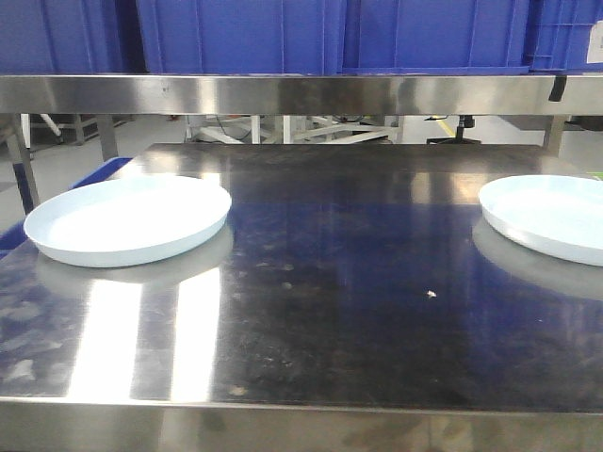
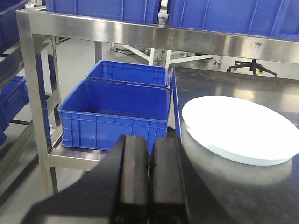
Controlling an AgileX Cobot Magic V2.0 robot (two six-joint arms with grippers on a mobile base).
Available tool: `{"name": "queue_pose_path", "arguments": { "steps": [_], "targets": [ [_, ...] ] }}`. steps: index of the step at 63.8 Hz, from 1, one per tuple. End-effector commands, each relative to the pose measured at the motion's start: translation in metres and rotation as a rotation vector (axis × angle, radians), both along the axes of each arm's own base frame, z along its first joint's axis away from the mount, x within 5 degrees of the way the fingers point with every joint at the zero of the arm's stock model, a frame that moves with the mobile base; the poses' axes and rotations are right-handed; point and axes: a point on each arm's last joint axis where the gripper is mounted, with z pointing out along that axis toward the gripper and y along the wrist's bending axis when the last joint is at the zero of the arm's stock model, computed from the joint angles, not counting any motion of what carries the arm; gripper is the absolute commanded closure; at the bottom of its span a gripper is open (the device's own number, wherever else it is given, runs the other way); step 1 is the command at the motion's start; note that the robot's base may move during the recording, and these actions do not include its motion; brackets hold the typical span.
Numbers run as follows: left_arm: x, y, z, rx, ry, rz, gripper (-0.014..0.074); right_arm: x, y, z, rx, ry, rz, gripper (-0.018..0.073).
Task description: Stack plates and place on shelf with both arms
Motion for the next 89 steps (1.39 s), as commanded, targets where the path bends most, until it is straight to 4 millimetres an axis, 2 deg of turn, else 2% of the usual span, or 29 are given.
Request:
{"name": "queue_pose_path", "arguments": {
  "steps": [1,52,56,61,68,79,84,89],
  "targets": [
    [-0.001,0.0,0.008,-0.006,-0.104,0.004,0.051,-0.001,0.001,0.009,0.0,-0.105,0.007,0.0539],
    [-0.001,0.0,0.008,-0.006,-0.104,0.004,0.051,-0.001,0.001,0.009,0.0,-0.105,0.007,0.0539],
    [-0.001,0.0,0.013,-0.006,-0.107,0.004,0.051,-0.001,0.001,0.009,0.0,-0.105,0.007,0.0539],
    [0.001,0.0,0.029,-0.006,-0.105,0.004,0.051,-0.001,0.001,0.009,0.0,-0.105,0.007,0.0539],
    [0.012,0.0,0.073,-0.006,-0.071,0.0,0.051,-0.001,0.001,0.009,0.0,-0.105,0.007,0.0539],
    [0.062,-0.003,0.148,0.029,0.148,-0.018,0.051,-0.001,0.001,0.009,0.0,-0.105,0.007,0.0539],
    [0.09,-0.005,0.168,0.047,0.267,-0.027,0.051,-0.001,0.001,0.009,0.0,-0.105,0.007,0.0539],
    [0.115,-0.007,0.179,0.088,0.363,-0.045,0.051,-0.001,0.001,0.009,0.0,-0.105,0.007,0.0539]
  ]
}}
